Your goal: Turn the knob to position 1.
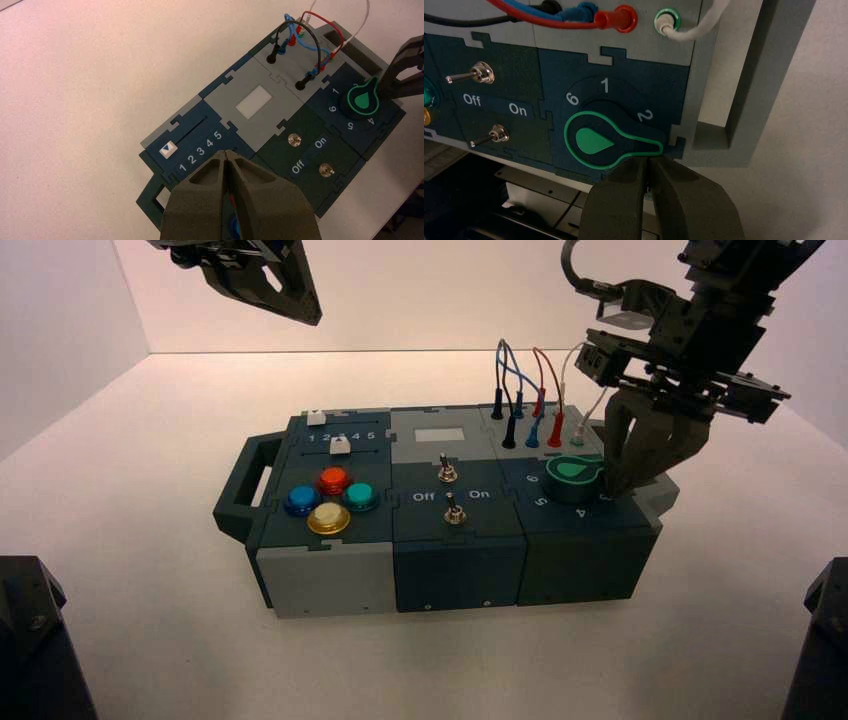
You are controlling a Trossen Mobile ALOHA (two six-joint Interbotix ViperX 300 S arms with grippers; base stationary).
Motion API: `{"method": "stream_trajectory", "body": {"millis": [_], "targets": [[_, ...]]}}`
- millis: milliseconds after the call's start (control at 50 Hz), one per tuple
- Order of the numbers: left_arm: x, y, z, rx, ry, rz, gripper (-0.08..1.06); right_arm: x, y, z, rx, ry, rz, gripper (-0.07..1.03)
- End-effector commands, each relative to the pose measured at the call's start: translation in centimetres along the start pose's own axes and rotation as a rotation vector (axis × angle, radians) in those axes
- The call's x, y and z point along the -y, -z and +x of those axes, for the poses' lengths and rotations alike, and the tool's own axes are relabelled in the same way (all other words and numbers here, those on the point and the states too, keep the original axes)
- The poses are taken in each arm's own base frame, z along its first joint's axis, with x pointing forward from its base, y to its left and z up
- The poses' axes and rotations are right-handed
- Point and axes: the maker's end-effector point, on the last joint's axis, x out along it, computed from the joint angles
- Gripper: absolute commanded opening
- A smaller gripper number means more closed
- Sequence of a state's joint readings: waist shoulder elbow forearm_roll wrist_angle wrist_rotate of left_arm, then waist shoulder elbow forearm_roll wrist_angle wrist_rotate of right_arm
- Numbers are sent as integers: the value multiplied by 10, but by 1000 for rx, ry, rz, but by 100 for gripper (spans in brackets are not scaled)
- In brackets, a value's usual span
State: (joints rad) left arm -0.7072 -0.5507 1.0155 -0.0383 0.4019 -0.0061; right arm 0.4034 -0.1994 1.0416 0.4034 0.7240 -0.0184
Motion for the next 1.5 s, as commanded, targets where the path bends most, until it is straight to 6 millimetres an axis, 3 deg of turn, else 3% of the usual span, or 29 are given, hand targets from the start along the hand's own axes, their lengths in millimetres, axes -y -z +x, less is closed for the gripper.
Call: {"method": "stream_trajectory", "body": {"millis": [20, 1500], "targets": [[2, -18, -7, 49, 3, 7, -3, -6, -12, -7, 36, -10, -11, -2], [8, -17, -8, 43, 21, 17, -3, -13, -43, -7, 66, -5, -21, -2]]}}
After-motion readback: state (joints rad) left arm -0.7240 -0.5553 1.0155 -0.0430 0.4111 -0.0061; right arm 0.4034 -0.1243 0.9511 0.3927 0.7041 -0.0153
